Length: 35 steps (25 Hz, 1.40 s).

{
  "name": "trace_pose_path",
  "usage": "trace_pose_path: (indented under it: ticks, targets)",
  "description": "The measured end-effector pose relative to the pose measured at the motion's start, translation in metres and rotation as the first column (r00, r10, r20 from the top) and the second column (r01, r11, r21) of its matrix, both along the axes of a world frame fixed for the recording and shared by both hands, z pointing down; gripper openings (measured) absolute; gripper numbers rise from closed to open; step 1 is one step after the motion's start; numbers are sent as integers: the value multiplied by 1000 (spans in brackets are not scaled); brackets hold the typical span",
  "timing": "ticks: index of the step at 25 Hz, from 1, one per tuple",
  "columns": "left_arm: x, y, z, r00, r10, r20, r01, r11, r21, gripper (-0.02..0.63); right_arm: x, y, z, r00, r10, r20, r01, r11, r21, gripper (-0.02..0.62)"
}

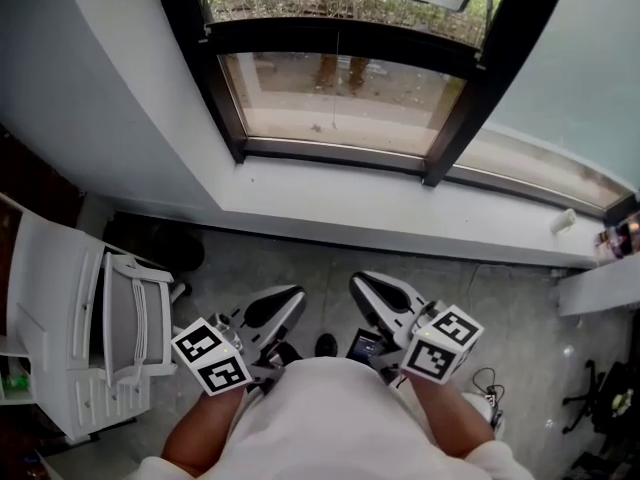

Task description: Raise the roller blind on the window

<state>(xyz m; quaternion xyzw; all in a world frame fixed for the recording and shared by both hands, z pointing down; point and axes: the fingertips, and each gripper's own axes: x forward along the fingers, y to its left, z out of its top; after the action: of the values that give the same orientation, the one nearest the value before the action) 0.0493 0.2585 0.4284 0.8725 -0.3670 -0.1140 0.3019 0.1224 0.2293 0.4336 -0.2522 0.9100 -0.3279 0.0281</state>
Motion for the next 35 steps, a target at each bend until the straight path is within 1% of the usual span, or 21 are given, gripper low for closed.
trace_pose_path:
  ticks: [8,13,16,19,23,29,35]
  targets:
    - [-4,-23,4,1000,9,14,-9,1000,-14,32,0,-23,5,1000,1,-9,-1,1000,6,25]
    - [-14,-52,10,999,31,17,-31,999,-15,32,-10,-50,11,1000,20,-20,-20,1000,4,25]
    - [-21,-73,6,998,52,21,-52,999,-2,31,-16,-70,11,999,40,-32,-40,999,7,25]
    - [-35,-99,3,998,65,23,-66,998,10,32,-26,-96,13,996,70,-59,-69,998,12,25]
    - [-57,-134,1,996,91,4,-91,996,-1,32,-45,-126,13,991,113,-67,-114,993,-9,25]
    - [-84,-186,1,989,145,32,-145,989,2,32,-70,-168,8,981,173,-86,-173,985,0,25]
    - [-113,-214,9,982,185,45,-184,983,-14,32,-96,-199,11,973,207,-105,-209,978,-5,25]
